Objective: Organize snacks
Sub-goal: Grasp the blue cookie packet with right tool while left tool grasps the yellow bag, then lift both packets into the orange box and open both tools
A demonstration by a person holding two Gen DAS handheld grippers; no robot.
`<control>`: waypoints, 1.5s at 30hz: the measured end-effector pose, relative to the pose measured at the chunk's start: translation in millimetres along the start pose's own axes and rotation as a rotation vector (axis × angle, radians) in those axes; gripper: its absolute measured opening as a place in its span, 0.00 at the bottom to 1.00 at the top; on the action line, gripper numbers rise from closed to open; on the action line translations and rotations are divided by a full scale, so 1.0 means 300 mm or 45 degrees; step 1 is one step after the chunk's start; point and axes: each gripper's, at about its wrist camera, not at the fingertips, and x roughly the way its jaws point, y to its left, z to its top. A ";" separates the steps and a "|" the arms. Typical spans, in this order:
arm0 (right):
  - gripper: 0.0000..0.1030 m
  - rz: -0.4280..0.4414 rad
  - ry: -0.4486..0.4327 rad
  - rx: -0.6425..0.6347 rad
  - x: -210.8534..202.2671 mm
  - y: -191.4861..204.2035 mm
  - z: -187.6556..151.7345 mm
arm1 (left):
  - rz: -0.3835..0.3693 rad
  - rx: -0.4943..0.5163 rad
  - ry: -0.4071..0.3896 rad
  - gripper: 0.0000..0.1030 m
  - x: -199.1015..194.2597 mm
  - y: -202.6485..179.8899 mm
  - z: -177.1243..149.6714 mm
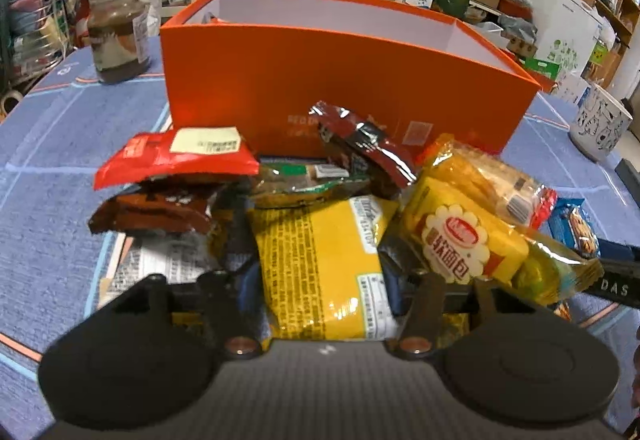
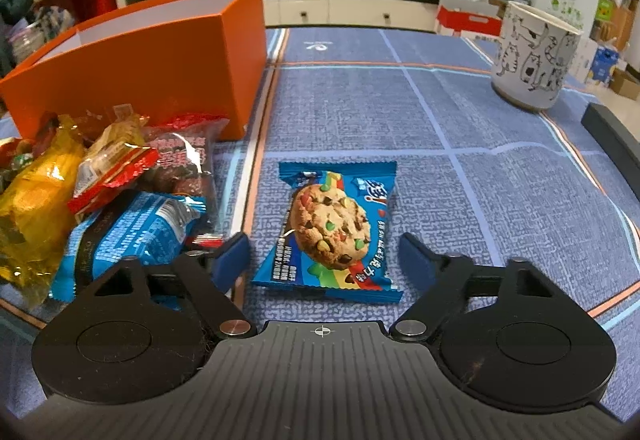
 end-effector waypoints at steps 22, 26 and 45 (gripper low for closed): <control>0.34 0.064 -0.077 0.065 -0.080 -0.025 0.057 | -0.039 0.058 -0.081 0.45 -0.159 0.025 0.001; 0.34 0.045 -0.118 0.032 -0.104 -0.012 0.067 | -0.049 0.053 -0.113 0.45 -0.203 0.035 0.009; 0.34 0.045 -0.365 -0.138 -0.261 0.111 0.114 | -0.071 0.044 -0.272 0.45 -0.331 0.025 0.053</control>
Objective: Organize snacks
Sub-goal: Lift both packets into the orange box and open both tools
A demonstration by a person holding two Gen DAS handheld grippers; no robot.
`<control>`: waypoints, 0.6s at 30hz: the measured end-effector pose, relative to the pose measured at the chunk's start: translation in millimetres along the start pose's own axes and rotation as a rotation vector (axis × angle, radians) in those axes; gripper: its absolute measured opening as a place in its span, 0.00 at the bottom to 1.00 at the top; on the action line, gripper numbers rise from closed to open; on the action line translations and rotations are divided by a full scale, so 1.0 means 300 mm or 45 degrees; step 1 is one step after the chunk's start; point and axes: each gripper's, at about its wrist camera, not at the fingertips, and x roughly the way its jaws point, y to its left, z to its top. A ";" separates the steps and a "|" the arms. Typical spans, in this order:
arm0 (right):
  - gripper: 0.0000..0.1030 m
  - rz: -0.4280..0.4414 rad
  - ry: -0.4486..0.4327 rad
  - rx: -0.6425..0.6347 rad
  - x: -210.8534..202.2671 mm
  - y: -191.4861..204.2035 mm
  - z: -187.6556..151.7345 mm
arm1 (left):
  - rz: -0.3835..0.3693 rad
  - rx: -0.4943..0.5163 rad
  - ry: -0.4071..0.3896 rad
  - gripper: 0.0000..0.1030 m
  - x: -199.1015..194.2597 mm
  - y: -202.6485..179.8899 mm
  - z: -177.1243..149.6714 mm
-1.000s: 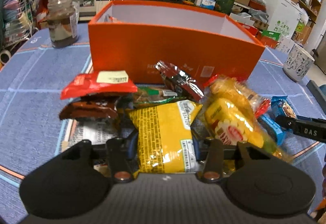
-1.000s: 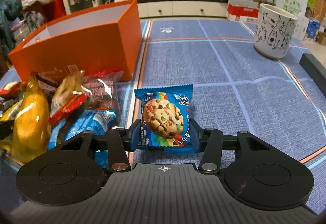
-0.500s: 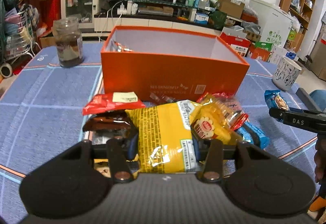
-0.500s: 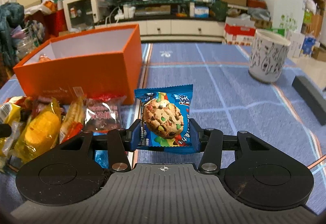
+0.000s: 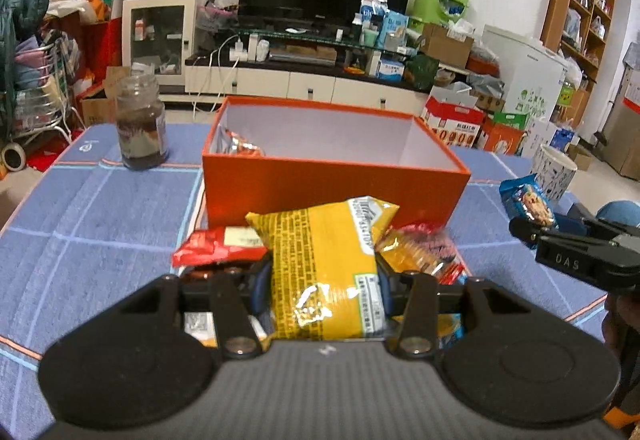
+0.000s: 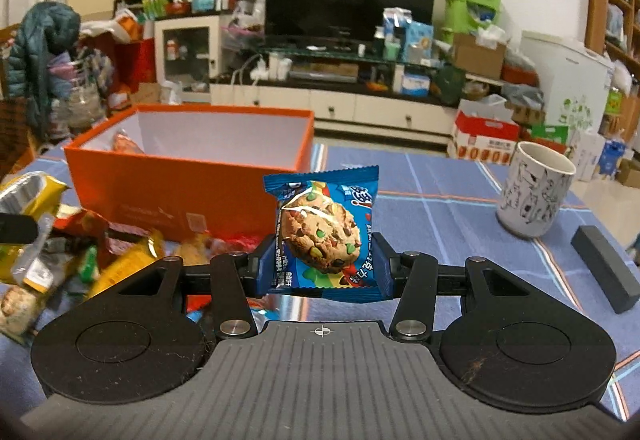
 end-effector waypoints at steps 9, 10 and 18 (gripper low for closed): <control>0.34 0.129 -0.072 0.008 0.019 0.028 0.165 | 0.015 -0.003 -0.095 0.45 0.107 0.012 0.220; 0.34 0.134 -0.081 -0.017 0.041 0.042 0.191 | 0.019 0.002 -0.098 0.45 0.137 0.013 0.255; 0.36 0.209 0.072 0.012 0.354 0.104 0.366 | 0.095 0.073 -0.002 0.51 0.427 0.025 0.417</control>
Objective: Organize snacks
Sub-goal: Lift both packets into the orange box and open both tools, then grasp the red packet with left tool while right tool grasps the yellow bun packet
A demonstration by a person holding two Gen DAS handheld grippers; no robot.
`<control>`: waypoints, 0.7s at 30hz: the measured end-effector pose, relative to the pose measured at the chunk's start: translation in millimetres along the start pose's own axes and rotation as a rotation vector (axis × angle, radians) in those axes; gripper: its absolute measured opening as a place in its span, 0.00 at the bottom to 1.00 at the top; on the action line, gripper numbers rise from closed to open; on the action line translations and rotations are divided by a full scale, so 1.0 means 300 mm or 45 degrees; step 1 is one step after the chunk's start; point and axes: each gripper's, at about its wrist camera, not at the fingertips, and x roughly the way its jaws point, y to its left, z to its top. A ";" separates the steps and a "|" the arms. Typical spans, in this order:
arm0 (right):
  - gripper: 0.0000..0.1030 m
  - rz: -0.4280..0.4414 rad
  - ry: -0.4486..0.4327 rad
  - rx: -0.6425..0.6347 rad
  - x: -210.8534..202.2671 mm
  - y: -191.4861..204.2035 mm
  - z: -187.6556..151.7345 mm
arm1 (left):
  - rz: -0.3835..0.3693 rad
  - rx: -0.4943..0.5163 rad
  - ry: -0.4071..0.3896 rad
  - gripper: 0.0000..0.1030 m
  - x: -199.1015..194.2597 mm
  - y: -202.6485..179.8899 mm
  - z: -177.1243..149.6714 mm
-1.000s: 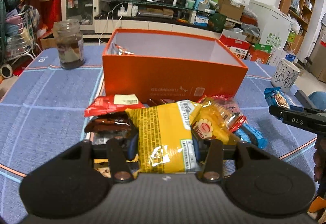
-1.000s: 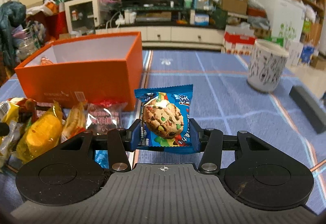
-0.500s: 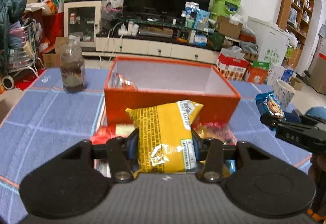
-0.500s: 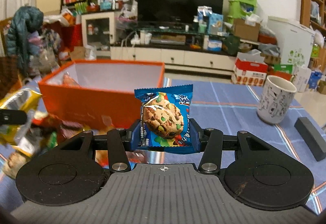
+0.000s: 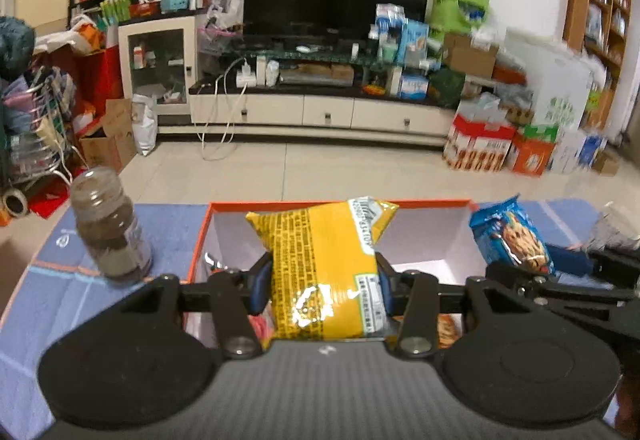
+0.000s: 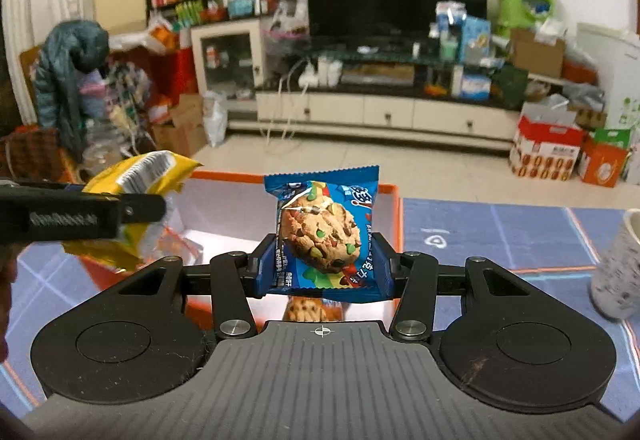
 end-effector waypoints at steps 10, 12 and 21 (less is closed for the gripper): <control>0.70 0.069 -0.115 0.166 -0.288 -0.074 -0.119 | 0.016 -0.155 -0.182 0.99 -0.393 0.180 -0.167; 0.70 0.077 -0.104 0.150 -0.381 -0.064 -0.208 | 0.038 -0.193 -0.175 0.99 -0.474 0.211 -0.252; 0.70 0.063 -0.066 -0.074 -0.484 0.126 -0.428 | 0.186 -0.317 -0.044 0.99 -0.555 0.301 -0.505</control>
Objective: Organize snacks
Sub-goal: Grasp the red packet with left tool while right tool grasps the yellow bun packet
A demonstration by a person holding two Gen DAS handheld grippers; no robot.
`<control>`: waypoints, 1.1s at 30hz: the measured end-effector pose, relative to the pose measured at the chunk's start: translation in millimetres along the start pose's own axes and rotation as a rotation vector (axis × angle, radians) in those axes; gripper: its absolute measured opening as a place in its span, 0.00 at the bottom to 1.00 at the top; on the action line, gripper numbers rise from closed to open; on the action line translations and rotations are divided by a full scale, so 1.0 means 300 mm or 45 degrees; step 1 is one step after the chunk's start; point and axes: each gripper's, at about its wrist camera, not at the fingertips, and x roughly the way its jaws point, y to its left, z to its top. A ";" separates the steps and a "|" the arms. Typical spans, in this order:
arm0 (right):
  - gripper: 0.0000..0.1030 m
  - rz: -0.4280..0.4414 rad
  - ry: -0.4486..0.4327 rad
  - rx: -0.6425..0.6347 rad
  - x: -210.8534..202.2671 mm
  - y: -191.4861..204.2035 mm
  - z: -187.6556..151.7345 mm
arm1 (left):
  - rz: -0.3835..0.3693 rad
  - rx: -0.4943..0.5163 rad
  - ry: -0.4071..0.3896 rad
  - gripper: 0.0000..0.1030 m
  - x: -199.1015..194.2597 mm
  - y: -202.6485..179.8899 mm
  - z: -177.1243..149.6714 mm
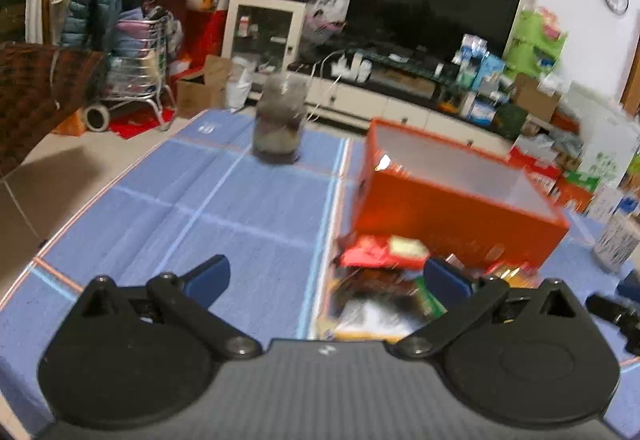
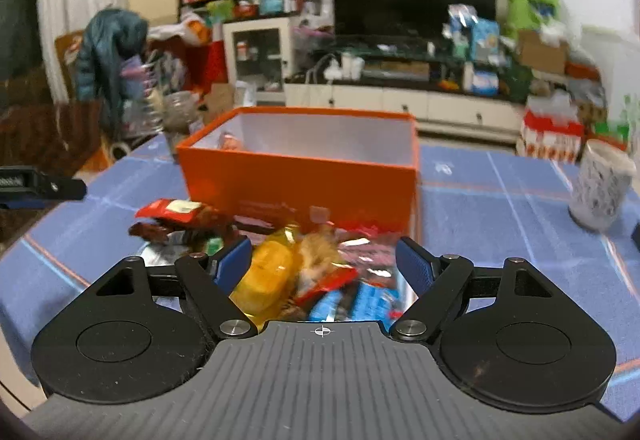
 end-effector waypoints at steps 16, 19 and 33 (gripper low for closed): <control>0.67 -0.017 0.039 -0.193 0.215 0.206 -0.053 | -0.050 0.275 -0.047 0.99 0.245 -0.124 0.054; 0.67 -0.034 0.072 -0.242 0.244 0.216 -0.075 | -0.049 0.267 0.009 0.99 0.285 -0.134 0.034; 0.50 -0.007 0.222 -0.130 0.335 0.194 -0.074 | -0.016 0.226 0.085 0.99 0.377 -0.198 0.042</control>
